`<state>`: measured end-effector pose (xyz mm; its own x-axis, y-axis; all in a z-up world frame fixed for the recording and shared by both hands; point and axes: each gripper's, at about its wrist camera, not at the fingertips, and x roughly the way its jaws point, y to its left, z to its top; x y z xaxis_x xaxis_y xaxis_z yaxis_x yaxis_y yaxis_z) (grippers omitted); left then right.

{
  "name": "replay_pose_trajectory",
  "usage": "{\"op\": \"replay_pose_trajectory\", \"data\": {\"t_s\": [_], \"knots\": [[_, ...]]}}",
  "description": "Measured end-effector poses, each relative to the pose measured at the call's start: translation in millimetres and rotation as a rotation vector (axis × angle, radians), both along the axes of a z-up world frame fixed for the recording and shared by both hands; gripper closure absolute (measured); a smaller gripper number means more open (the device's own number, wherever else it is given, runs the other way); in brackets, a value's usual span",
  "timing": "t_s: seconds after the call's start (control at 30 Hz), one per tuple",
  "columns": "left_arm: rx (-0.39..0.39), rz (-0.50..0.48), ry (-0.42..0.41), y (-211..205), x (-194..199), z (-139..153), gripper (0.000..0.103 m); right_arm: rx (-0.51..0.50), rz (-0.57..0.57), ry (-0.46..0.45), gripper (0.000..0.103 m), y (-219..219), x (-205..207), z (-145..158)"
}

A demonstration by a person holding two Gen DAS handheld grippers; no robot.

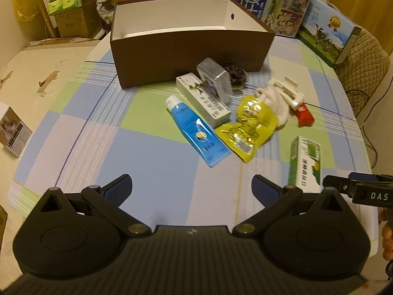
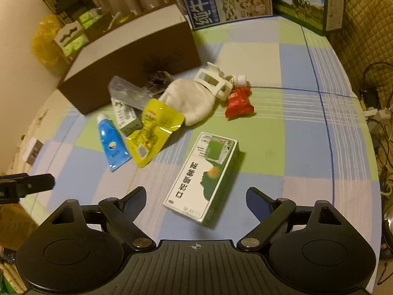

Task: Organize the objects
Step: 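Move right gripper toward green-white medicine box while left gripper approaches blue tube, then grasp green-white medicine box with right gripper while left gripper grasps blue tube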

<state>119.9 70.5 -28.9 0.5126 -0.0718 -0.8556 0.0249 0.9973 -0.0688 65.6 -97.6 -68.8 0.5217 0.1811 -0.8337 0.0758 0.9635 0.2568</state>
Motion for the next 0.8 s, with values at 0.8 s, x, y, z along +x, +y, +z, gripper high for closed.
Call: {"op": "replay_pose_trajectory", "data": {"t_s": [0.8], "knots": [[0.016,0.022,0.055,13.2,79.1,-52.9,0.001,-0.094,-0.085,0.088,0.034,14.0,50.4,-52.6]]}}
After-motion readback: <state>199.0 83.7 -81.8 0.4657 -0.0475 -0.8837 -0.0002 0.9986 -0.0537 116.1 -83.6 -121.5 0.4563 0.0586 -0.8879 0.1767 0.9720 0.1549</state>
